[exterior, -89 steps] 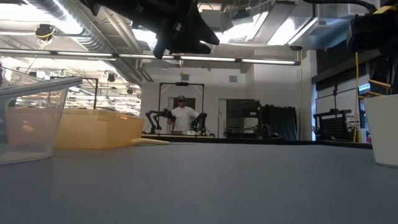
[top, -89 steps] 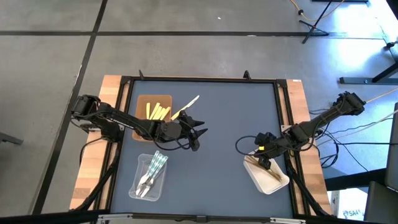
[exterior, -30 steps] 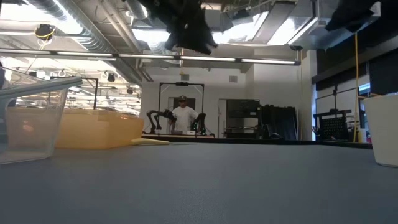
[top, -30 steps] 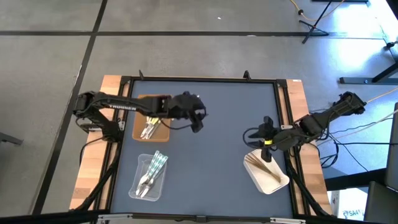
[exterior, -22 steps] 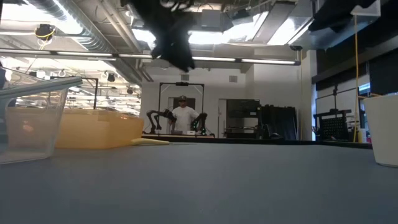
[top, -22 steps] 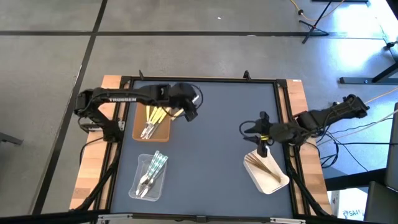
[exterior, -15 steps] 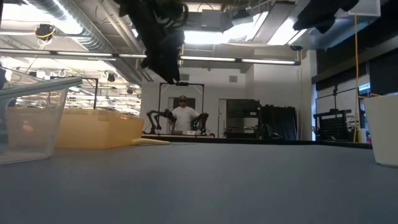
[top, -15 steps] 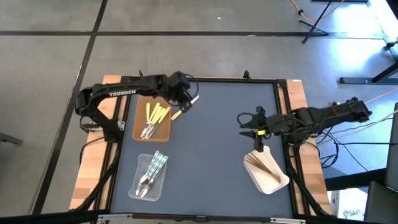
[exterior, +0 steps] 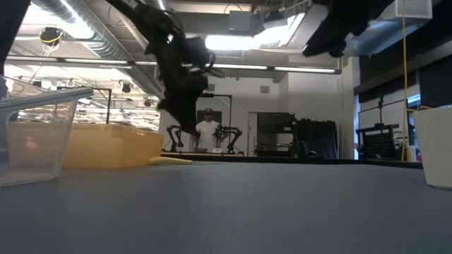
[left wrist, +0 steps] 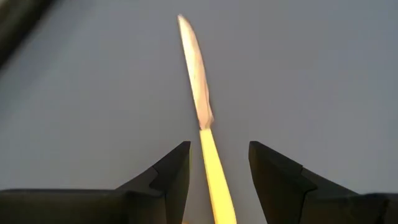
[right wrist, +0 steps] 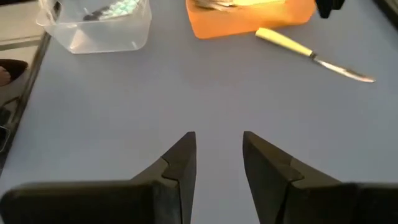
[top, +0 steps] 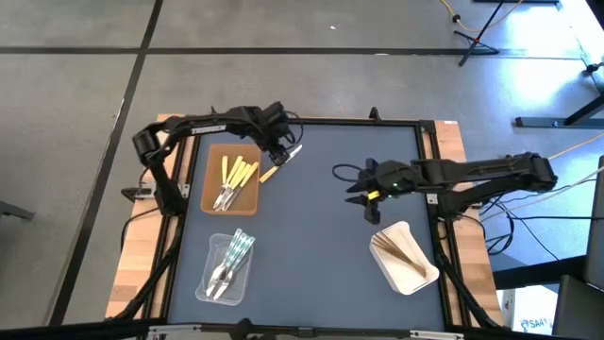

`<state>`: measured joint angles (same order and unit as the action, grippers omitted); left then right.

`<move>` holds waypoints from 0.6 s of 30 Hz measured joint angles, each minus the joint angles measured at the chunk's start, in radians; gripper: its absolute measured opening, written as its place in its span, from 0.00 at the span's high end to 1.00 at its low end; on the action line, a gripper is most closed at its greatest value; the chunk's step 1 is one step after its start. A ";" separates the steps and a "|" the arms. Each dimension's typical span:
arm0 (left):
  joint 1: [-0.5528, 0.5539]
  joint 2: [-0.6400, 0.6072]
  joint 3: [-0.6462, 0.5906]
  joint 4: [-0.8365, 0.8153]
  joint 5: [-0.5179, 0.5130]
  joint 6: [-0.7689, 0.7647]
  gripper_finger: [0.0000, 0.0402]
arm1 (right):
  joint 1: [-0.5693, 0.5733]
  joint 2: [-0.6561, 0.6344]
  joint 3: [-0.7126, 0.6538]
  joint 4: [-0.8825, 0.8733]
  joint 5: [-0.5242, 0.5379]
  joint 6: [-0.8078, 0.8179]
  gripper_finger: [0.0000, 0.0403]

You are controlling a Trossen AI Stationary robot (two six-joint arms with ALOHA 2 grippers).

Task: Sort silverware by color (type)
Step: Put the yellow knife into the orange bin

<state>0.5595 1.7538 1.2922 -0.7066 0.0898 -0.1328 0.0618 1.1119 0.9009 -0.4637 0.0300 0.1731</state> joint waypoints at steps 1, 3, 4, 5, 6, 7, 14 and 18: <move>-0.003 0.019 0.000 -0.003 0.000 0.011 0.61 | -0.008 0.016 0.000 0.003 -0.009 -0.003 0.71; -0.009 0.051 0.000 -0.010 0.000 0.027 0.61 | -0.024 0.048 0.000 -0.001 -0.024 -0.024 0.71; -0.012 0.067 0.000 -0.018 -0.002 0.034 0.61 | -0.029 0.064 0.000 0.000 -0.026 -0.033 0.71; -0.017 0.081 0.000 -0.019 -0.008 0.038 0.61 | -0.034 0.080 0.000 0.000 -0.029 -0.046 0.71; -0.020 0.093 0.000 -0.017 -0.020 0.039 0.61 | -0.041 0.096 0.000 0.001 -0.033 -0.052 0.71; -0.023 0.103 0.000 -0.019 -0.030 0.039 0.61 | -0.045 0.111 0.000 0.002 -0.037 -0.056 0.71; -0.054 0.126 0.000 -0.023 -0.093 0.091 0.61 | -0.052 0.200 0.000 0.012 -0.050 -0.082 0.71; -0.072 0.126 0.000 -0.023 -0.105 0.092 0.61 | -0.051 0.230 0.000 0.025 -0.050 -0.082 0.71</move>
<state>0.4871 1.8801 1.2919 -0.7295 -0.0155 -0.0406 0.0109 1.3424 0.9005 -0.4392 -0.0197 0.0906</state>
